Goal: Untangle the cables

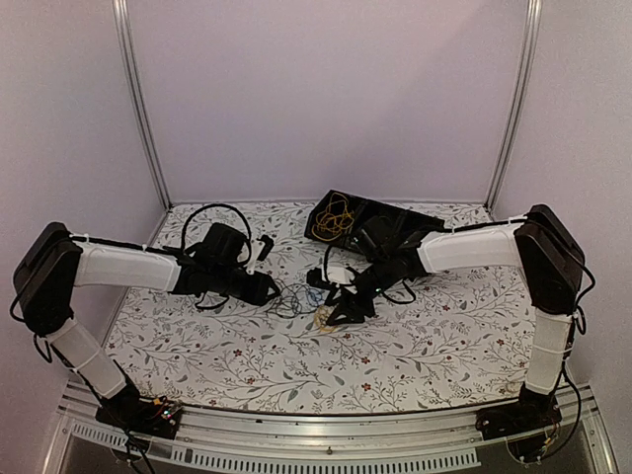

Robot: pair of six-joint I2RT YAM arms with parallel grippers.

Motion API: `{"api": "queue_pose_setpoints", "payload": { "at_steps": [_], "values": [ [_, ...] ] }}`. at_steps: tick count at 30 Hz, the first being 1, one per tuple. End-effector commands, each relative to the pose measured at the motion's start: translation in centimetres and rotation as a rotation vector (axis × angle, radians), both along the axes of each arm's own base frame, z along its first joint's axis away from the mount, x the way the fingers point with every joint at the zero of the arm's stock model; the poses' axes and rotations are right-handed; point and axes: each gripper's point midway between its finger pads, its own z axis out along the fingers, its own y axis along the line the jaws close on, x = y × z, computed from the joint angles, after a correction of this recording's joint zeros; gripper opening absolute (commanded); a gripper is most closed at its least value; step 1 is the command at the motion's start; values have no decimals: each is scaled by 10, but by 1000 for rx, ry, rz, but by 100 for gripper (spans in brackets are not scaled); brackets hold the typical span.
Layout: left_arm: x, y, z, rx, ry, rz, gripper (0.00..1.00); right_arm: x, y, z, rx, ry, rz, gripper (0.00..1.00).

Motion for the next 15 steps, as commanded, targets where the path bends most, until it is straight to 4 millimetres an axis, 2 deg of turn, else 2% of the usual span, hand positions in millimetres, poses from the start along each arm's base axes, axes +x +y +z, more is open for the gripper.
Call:
{"api": "queue_pose_setpoints", "payload": {
  "at_steps": [1,6,10,12,15],
  "values": [
    [3,-15,7,-63,0,-8,43,2,-1,2,-28,-96,33,57],
    [1,-12,4,-61,11,2,42,0,3,-10,-61,-81,41,57],
    [-1,-13,4,-67,18,-1,43,-6,-5,-11,-84,-98,66,56],
    [4,-18,10,-93,-6,-5,42,-7,-8,-12,-89,-107,79,55],
    [5,-21,12,-99,-7,-7,42,-7,-8,-15,-98,-103,84,51]
  ]
}}
